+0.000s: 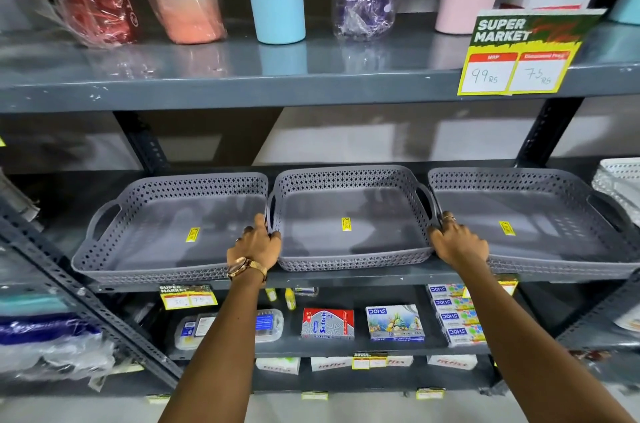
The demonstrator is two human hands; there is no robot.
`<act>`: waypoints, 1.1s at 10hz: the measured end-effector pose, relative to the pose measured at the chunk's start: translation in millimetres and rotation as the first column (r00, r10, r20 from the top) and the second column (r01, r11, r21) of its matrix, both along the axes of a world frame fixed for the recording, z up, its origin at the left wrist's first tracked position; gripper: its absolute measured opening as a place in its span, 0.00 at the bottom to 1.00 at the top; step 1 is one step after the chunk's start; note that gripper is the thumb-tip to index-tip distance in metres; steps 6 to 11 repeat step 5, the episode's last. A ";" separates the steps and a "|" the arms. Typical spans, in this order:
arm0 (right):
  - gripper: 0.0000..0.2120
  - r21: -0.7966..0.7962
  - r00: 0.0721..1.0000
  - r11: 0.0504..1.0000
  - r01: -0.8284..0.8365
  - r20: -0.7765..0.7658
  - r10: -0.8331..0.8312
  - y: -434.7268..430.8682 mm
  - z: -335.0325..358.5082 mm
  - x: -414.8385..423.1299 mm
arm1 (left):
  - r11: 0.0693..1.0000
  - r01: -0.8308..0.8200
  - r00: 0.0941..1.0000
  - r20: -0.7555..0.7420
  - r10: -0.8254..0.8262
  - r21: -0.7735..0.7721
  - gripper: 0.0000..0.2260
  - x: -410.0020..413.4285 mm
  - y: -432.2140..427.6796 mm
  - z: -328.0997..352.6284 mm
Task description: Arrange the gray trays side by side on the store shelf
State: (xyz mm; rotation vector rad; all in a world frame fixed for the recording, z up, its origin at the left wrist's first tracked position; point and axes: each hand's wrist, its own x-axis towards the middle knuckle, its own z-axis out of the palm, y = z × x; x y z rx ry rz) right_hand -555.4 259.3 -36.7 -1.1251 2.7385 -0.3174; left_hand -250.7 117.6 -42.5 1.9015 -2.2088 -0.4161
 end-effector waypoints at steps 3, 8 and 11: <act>0.25 -0.022 1.000 1.000 -0.004 0.026 0.005 5.8 8.0 1.3 | 0.998 0.060 0.998 -0.017 -0.060 0.010 0.21 8.8 -2.9 2.3; 0.42 -0.286 1.000 0.958 -0.017 -0.013 0.014 24.4 31.8 13.7 | 1.000 0.027 0.997 -0.073 -0.027 -0.007 0.32 18.9 12.8 12.0; 0.42 -0.286 1.000 0.958 -0.017 -0.013 0.014 24.4 31.8 13.7 | 1.000 0.027 0.997 -0.073 -0.027 -0.007 0.32 18.9 12.8 12.0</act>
